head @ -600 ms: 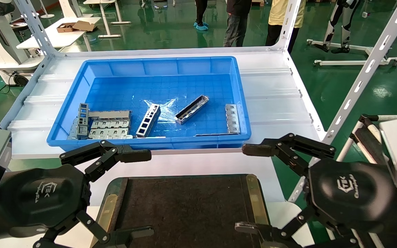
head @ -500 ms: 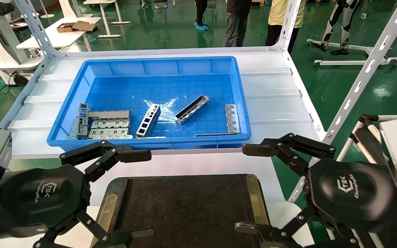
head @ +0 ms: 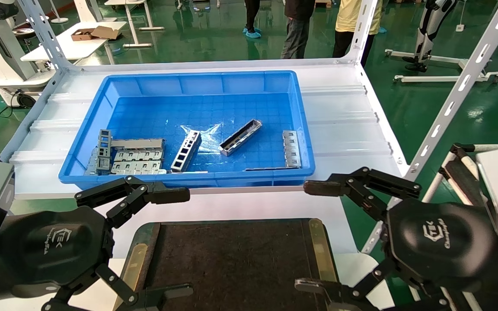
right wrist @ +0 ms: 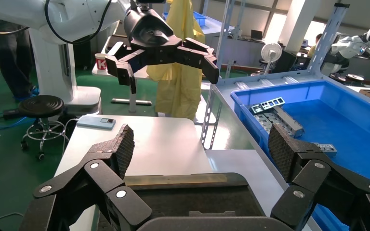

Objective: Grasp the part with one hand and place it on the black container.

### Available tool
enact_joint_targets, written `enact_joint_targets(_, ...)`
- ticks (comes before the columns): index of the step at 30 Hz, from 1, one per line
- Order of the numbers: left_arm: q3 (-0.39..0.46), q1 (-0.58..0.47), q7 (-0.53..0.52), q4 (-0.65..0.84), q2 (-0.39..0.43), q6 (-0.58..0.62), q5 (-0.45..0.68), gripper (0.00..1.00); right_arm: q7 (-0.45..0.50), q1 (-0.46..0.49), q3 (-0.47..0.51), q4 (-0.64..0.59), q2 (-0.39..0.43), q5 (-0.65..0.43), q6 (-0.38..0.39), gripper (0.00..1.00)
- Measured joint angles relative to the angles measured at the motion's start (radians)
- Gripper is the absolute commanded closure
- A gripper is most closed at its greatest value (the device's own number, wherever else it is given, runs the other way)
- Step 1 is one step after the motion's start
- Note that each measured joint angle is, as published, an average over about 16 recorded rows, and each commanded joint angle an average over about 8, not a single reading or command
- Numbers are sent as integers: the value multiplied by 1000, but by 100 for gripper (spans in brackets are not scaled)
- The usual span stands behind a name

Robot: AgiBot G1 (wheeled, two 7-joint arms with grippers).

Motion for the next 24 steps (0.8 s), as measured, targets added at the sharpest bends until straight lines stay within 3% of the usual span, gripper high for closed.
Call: enact_joint_targets(24,0,0,0,0,0,0,0,0,0,0,0,0,0,0,0,0)
